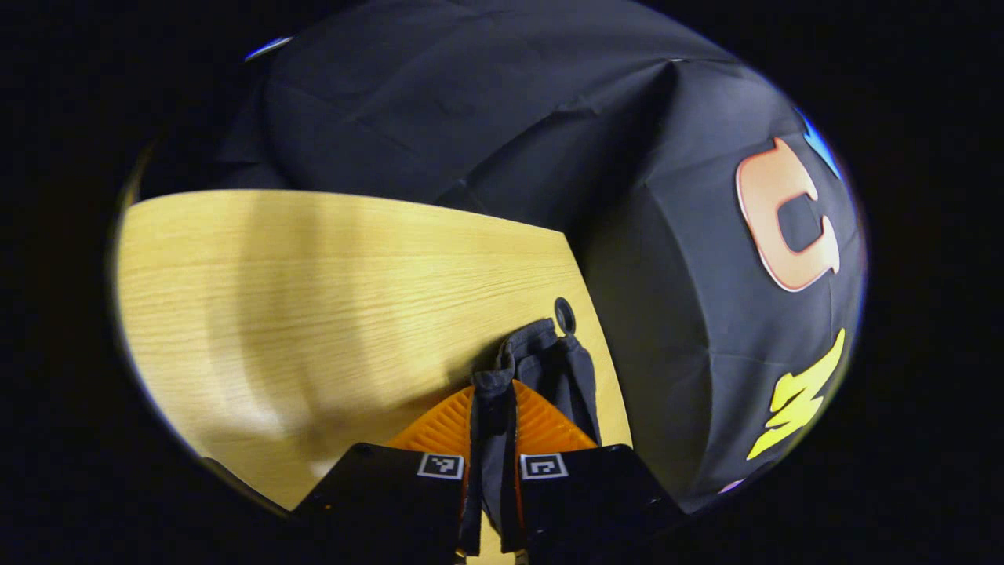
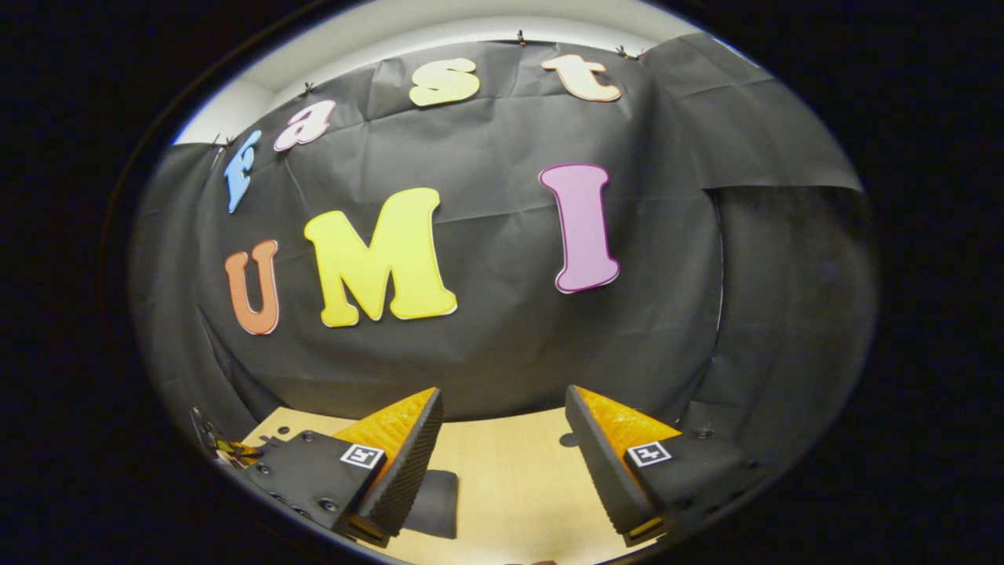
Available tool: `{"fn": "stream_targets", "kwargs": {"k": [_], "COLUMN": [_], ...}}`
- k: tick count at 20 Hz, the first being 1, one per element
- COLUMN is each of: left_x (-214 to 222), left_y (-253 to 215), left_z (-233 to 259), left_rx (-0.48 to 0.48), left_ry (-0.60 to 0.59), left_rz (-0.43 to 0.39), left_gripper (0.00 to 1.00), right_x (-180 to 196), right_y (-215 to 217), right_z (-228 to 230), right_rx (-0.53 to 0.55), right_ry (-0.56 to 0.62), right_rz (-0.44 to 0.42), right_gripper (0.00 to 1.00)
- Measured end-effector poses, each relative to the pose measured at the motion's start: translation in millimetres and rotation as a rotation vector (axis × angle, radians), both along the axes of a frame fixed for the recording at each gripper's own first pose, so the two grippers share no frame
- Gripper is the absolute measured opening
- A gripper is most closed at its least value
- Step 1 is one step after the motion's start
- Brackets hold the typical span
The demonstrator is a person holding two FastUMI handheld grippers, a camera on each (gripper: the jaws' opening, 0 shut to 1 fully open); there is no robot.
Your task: Grasp the waist and the cuffs of the jeans and fold them to make the two legs overlap; first hold the waist and fold one-third of the jeans toward the cuffs, then hold the cuffs and fold the remaining one-third in the same direction to finish folding.
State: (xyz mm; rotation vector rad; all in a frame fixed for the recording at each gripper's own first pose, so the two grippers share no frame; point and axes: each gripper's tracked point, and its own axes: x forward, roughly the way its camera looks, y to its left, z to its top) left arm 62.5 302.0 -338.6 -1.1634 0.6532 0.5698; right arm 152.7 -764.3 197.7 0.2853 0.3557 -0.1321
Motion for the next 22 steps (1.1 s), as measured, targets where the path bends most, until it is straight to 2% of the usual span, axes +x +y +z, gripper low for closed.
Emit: {"fn": "stream_targets", "kwargs": {"k": [3,4,6,7,8,9,10,14,18,19,21,22], "left_x": [7,11,24,31,38,42,48,75,93,95,101,102], "left_y": [-1,-2,-10,-14,-21,-26,-33,-84,-148,-165,-199,-217], "left_z": [28,41,65,76,89,102,116,179,228,236,249,255], "left_rx": [0.092,0.131,0.208,0.245,0.276,0.309,0.344,0.449,0.481,0.494,0.517,0.523], "left_ry": [-0.017,-0.029,-0.056,-0.066,-0.078,-0.098,-0.121,-0.230,-0.325,-0.339,-0.379,-0.400], "left_rz": [-0.056,-0.080,-0.144,-0.177,-0.208,-0.236,-0.267,-0.386,-0.481,-0.515,-0.576,-0.602], "left_gripper": [0.12,0.12,0.12,0.12,0.12,0.12,0.12,0.11,0.11,0.11,0.11,0.11], "right_x": [-4,-4,-5,-8,-10,-13,-15,-25,-38,-40,-50,-54], "right_y": [-3,-5,-9,-12,-14,-18,-21,-34,-47,-52,-63,-69], "right_z": [2,4,5,5,6,6,6,7,3,3,7,9], "right_rx": [0.004,0.007,0.010,0.013,0.019,0.022,0.023,0.036,0.043,0.042,0.041,0.043], "right_ry": [-0.004,-0.008,-0.013,-0.013,-0.014,-0.016,-0.018,-0.021,-0.018,-0.019,-0.022,-0.022], "right_rz": [0.003,0.003,-0.001,-0.004,-0.006,-0.010,-0.014,-0.031,-0.049,-0.057,-0.077,-0.087], "right_gripper": [0.99,0.96,0.96,0.99,0.96,0.99,0.93,0.93,0.93,0.96,0.96,0.93]}}
